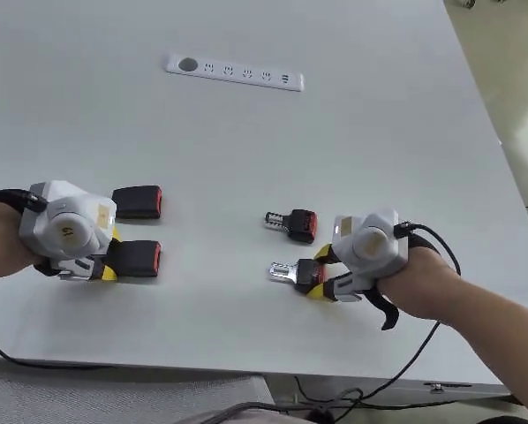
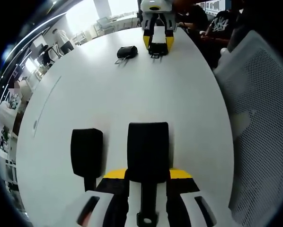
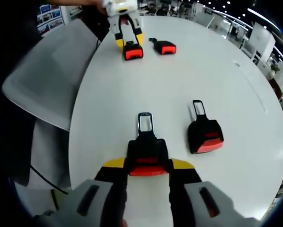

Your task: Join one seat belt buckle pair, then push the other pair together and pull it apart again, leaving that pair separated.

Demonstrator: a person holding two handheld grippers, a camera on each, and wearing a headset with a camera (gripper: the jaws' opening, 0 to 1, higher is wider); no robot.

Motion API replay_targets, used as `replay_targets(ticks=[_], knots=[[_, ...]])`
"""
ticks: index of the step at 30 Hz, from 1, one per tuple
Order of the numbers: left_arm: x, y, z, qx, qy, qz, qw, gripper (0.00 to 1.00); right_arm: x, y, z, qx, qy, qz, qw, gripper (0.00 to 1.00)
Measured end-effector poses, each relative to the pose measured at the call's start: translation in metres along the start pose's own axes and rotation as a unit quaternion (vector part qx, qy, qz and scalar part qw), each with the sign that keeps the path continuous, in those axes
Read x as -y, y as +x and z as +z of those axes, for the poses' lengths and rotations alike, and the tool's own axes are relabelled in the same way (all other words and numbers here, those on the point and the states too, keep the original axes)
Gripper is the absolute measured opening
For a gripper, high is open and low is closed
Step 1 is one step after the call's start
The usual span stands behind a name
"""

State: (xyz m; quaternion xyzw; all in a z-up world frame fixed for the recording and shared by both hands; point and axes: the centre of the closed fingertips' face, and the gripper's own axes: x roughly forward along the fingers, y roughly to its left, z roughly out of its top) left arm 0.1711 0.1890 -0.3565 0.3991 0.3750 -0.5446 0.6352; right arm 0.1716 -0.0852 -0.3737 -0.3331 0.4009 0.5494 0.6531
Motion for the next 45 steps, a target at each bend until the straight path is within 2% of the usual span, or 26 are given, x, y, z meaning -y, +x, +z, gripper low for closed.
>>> replay_targets(ticks=[11, 20, 28, 34, 45], knots=[[0.001, 0.0, 0.0, -0.01, 0.016, -0.009, 0.9998, 0.3, 0.0, 0.006, 0.012, -0.005, -0.016, -0.002, 0.9999, 0.33], [0.002, 0.001, 0.0, -0.016, 0.013, -0.009, 0.9998, 0.31, -0.008, 0.014, 0.029, 0.001, -0.025, 0.002, 0.9997, 0.33], [0.003, 0.002, 0.0, -0.03, 0.021, -0.009, 0.9993, 0.31, -0.011, 0.025, 0.05, 0.012, -0.024, 0.004, 0.9996, 0.33], [0.002, 0.002, -0.001, -0.027, 0.017, -0.009, 0.9995, 0.31, -0.014, 0.033, 0.065, 0.017, -0.025, 0.006, 0.9995, 0.33], [0.002, 0.002, -0.001, -0.027, 0.012, -0.005, 0.9995, 0.31, -0.019, 0.052, 0.103, 0.033, -0.031, 0.007, 0.999, 0.33]])
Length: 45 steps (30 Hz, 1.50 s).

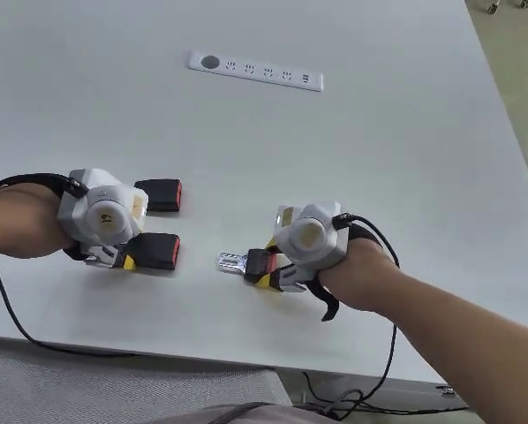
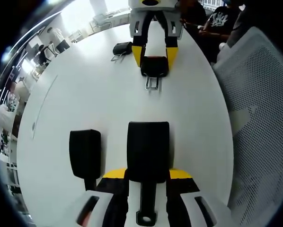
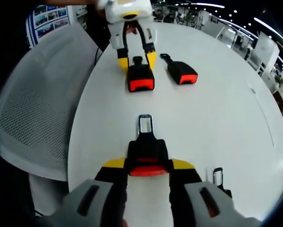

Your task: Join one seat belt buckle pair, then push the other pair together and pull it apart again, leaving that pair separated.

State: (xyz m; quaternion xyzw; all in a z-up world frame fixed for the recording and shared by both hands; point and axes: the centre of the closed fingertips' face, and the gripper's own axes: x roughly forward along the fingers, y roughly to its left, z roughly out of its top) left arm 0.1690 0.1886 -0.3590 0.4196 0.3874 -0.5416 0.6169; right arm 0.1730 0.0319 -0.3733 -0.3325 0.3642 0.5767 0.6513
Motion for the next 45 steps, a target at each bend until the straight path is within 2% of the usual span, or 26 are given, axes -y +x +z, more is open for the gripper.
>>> replay_targets(ticks=[10, 23, 33, 35, 40, 42, 45], knots=[[-0.011, 0.014, -0.011, 0.001, 0.001, -0.004, 1.0, 0.31, -0.004, 0.016, 0.028, 0.007, -0.009, 0.003, 0.9999, 0.33], [-0.012, 0.016, -0.012, 0.002, 0.003, -0.008, 1.0, 0.31, -0.003, 0.028, 0.049, 0.014, -0.009, 0.001, 0.9999, 0.33], [-0.01, 0.015, -0.011, -0.003, 0.0, -0.009, 1.0, 0.31, -0.006, 0.027, 0.05, 0.013, -0.018, 0.001, 0.9998, 0.33], [-0.009, 0.014, -0.011, -0.004, 0.002, -0.009, 1.0, 0.31, -0.007, 0.027, 0.051, 0.009, -0.029, -0.004, 0.9995, 0.33], [-0.007, 0.012, -0.009, -0.005, 0.003, -0.01, 0.9999, 0.31, -0.006, 0.03, 0.053, 0.014, -0.024, -0.002, 0.9996, 0.33], [-0.006, 0.013, -0.008, 0.002, 0.013, -0.008, 0.9999, 0.3, -0.007, 0.031, 0.055, 0.016, -0.024, -0.002, 0.9996, 0.33], [-0.006, 0.012, -0.007, 0.009, 0.011, -0.006, 0.9999, 0.3, -0.008, 0.033, 0.058, 0.011, -0.024, -0.001, 0.9996, 0.33]])
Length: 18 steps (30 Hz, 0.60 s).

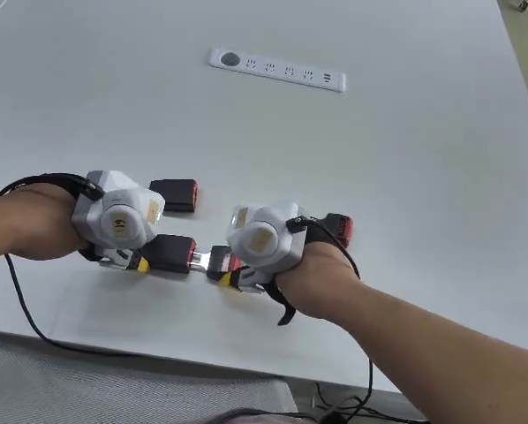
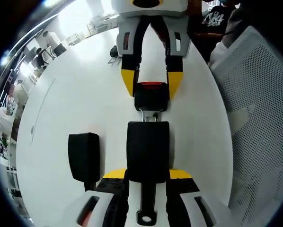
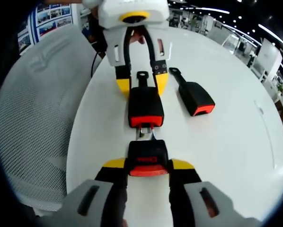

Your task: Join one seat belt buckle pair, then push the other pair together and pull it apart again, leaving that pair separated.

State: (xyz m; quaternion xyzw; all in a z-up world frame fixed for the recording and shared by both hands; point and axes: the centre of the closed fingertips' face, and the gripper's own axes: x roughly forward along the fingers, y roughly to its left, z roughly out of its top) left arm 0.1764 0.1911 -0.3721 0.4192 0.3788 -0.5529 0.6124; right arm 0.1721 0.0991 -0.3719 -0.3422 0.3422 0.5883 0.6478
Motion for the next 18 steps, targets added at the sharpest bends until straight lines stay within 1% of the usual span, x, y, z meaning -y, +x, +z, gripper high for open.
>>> replay_targets(ticks=[5, 7, 9, 11, 12, 18], knots=[[0.0002, 0.0004, 0.0001, 0.0, 0.006, -0.005, 1.0, 0.3, 0.0012, -0.0006, -0.0003, 0.002, 0.0, 0.004, 1.0, 0.32], [0.0006, -0.0002, 0.0003, 0.003, 0.005, -0.006, 1.0, 0.3, 0.002, 0.0006, 0.0015, 0.008, 0.002, 0.005, 0.9999, 0.32], [0.0007, -0.0007, -0.0002, 0.008, -0.008, -0.008, 0.9999, 0.3, 0.0024, 0.0017, 0.0033, 0.011, 0.007, 0.003, 0.9999, 0.32], [0.0004, -0.0008, -0.0008, 0.014, -0.012, -0.011, 0.9998, 0.3, 0.0017, 0.004, 0.007, 0.016, 0.011, 0.002, 0.9998, 0.31], [0.0, -0.0006, -0.0015, 0.015, -0.015, -0.013, 0.9997, 0.3, 0.0017, 0.0041, 0.0072, 0.014, 0.01, 0.001, 0.9998, 0.31], [-0.0003, 0.0015, -0.002, 0.01, -0.006, -0.016, 0.9998, 0.29, 0.0023, 0.004, 0.0084, 0.02, 0.013, 0.005, 0.9997, 0.31]])
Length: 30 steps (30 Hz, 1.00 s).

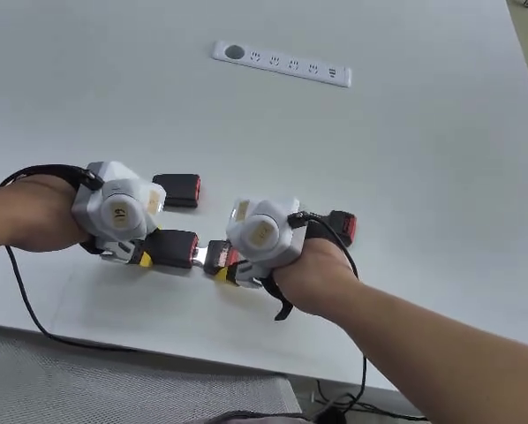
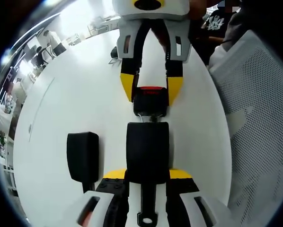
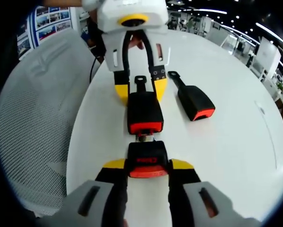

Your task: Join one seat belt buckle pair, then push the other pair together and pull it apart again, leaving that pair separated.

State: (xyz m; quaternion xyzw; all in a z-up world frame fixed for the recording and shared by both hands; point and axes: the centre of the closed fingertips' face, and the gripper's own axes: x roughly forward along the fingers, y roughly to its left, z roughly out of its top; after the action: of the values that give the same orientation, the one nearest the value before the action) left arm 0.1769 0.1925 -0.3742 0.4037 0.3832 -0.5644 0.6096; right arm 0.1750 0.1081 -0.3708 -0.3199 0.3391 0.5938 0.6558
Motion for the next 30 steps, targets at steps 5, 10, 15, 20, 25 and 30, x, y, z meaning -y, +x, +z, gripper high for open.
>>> replay_targets(ticks=[5, 10, 15, 20, 25, 30], knots=[[-0.0003, 0.0006, -0.0015, -0.007, 0.002, -0.001, 1.0, 0.29, -0.0024, 0.0086, 0.0133, -0.003, -0.002, 0.001, 1.0, 0.31], [0.001, 0.0009, -0.0011, -0.006, -0.001, 0.0, 1.0, 0.29, -0.0026, 0.0067, 0.0112, 0.0, -0.001, -0.002, 1.0, 0.31], [0.0006, 0.0025, -0.0013, -0.007, 0.001, 0.0, 1.0, 0.3, -0.0022, 0.006, 0.0101, -0.001, -0.001, -0.004, 1.0, 0.31], [-0.0002, 0.0027, -0.0014, -0.006, -0.003, 0.001, 1.0, 0.3, -0.0017, 0.0054, 0.0091, -0.003, -0.002, -0.004, 1.0, 0.31], [0.0001, 0.0014, -0.0012, -0.005, 0.003, 0.003, 1.0, 0.29, -0.0001, 0.0028, 0.0074, -0.013, -0.025, -0.002, 0.9996, 0.31], [-0.0013, 0.0012, -0.0013, -0.002, -0.002, 0.002, 1.0, 0.29, 0.0001, 0.0025, 0.0057, -0.013, -0.026, -0.001, 0.9996, 0.31]])
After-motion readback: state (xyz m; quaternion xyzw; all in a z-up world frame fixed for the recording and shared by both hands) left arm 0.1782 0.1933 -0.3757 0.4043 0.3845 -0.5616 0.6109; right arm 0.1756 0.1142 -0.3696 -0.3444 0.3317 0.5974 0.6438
